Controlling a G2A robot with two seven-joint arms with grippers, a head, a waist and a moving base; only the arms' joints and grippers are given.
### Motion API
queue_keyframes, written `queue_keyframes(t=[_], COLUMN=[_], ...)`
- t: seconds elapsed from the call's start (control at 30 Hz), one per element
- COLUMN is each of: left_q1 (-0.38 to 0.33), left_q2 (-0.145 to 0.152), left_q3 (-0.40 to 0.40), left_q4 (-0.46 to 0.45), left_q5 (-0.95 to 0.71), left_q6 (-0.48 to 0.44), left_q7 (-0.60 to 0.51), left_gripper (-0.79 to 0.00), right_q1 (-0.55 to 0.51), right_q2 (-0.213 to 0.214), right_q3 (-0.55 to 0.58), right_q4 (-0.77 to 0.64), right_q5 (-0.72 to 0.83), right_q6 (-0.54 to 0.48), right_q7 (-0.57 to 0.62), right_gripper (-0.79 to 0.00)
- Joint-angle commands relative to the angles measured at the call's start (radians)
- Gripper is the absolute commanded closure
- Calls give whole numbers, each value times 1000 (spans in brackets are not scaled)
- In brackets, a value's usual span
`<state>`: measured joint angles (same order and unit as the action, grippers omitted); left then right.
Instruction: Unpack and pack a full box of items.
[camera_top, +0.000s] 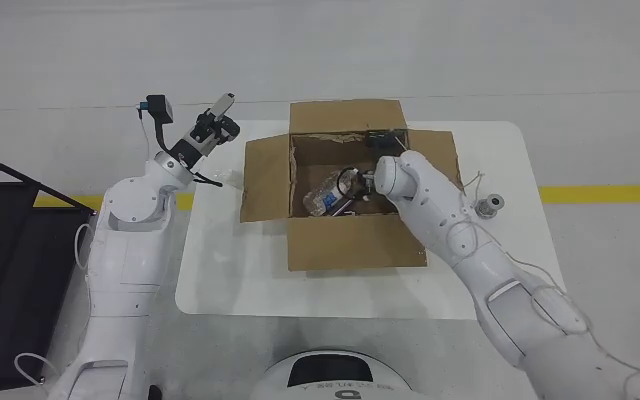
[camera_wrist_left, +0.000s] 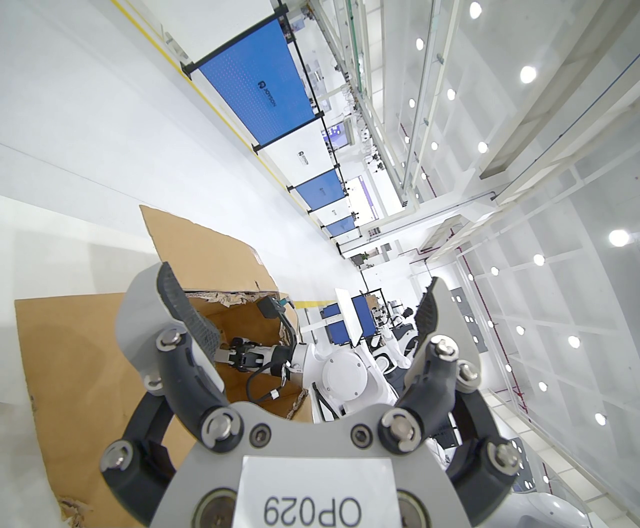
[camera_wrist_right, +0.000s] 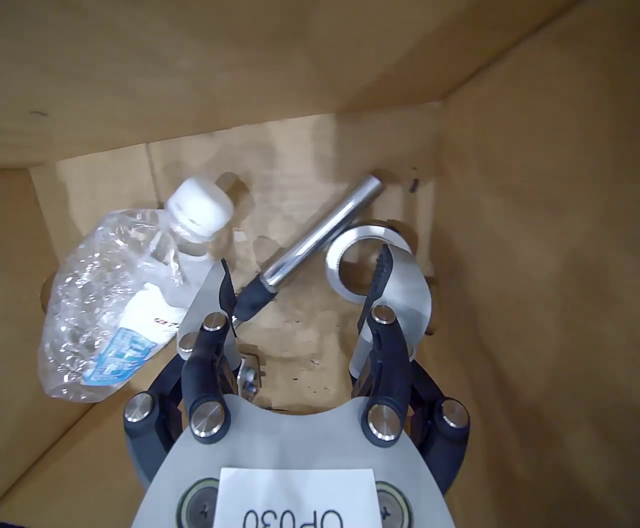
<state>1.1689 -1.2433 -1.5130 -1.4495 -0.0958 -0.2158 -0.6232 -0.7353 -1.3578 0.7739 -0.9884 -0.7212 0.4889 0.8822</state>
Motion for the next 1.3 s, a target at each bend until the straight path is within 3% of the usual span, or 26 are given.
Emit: queue_keyframes(t=[0.0,0.1,0.2,0.4,0.67,1.27], left_q1=[0,0,0,0,0,0], left_q2=[0,0,0,0,0,0], left_q3=[0,0,0,0,0,0], left_q4=[0,0,0,0,0,0], left_q5=[-1,-1,-1,-1,-1,-1], left_q6=[0,0,0,0,0,0], left_q7=[0,0,0,0,0,0], left_gripper=[-785,-785,-785,-785,-785,-785], right_q1=[3,2,-1,1,10,7], right_q2=[-3,-2,0,-10,-33,-33], right_q3=[5,22,38,30,7,12], right_q4=[-1,0,3,22,37,28], right_q5=[20,27,8,-30,-13,-10], right_q6=[-30,-47,-13,49,10,-2], right_q7=[0,-12,-38,-59,-38,-36], right_gripper=[-508,-489,-391,-406,-385,-385])
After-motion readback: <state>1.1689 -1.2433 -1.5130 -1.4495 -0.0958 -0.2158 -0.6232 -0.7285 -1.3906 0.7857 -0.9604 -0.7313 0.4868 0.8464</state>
